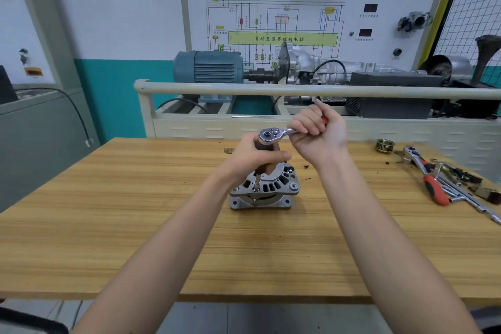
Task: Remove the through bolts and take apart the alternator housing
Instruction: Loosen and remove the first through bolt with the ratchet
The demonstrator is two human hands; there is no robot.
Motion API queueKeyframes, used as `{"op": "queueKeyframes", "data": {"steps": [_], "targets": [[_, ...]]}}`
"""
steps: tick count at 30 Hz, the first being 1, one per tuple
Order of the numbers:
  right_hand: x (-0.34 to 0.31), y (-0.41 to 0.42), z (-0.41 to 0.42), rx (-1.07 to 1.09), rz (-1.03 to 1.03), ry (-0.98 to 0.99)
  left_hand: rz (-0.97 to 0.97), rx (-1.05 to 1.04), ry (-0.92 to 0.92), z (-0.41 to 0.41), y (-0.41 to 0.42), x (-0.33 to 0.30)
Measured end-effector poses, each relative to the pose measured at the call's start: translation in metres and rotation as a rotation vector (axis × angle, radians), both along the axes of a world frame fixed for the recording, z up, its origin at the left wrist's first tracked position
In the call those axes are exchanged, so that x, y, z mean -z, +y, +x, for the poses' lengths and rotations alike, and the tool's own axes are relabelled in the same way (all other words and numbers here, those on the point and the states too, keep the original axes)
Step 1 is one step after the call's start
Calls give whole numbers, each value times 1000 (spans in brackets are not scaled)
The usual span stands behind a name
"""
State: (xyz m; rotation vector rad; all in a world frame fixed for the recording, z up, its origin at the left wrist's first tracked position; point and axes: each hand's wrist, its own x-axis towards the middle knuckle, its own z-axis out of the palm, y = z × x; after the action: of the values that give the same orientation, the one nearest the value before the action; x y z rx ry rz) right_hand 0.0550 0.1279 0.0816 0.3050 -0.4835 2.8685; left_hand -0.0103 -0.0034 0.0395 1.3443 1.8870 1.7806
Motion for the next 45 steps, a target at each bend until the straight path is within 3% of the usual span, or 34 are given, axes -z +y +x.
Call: {"op": "queueKeyframes", "data": {"steps": [5, 12, 14, 18, 22, 25, 32, 35, 40, 45], "targets": [[-2, 2, -7, -9, -25, -11, 26, -41, -57, 3, 11, 3], [25, -23, 23, 372, -113, 122, 285, -414, -94, 14, 31, 16], [22, -19, 23, 351, -106, 110, 193, -366, -83, 13, 27, 14], [2, -1, 5, 95, -5, 2, -76, -59, 43, 3, 4, -2], [-12, 5, -11, -79, 83, -44, -88, 110, 50, -2, -1, -9], [-8, 2, -11, -27, 14, -35, -10, 47, -52, -2, 7, -3], [19, -29, 18, 360, -92, 121, 332, -395, -125, 6, 30, 13], [14, -19, 13, 294, -74, 83, 233, -331, -78, 5, 23, 12], [-4, 5, -6, -84, 69, 3, -28, 71, -10, 0, 0, -3], [-3, 5, -8, -65, 23, 0, -5, -56, -14, 5, 10, 1]]}}
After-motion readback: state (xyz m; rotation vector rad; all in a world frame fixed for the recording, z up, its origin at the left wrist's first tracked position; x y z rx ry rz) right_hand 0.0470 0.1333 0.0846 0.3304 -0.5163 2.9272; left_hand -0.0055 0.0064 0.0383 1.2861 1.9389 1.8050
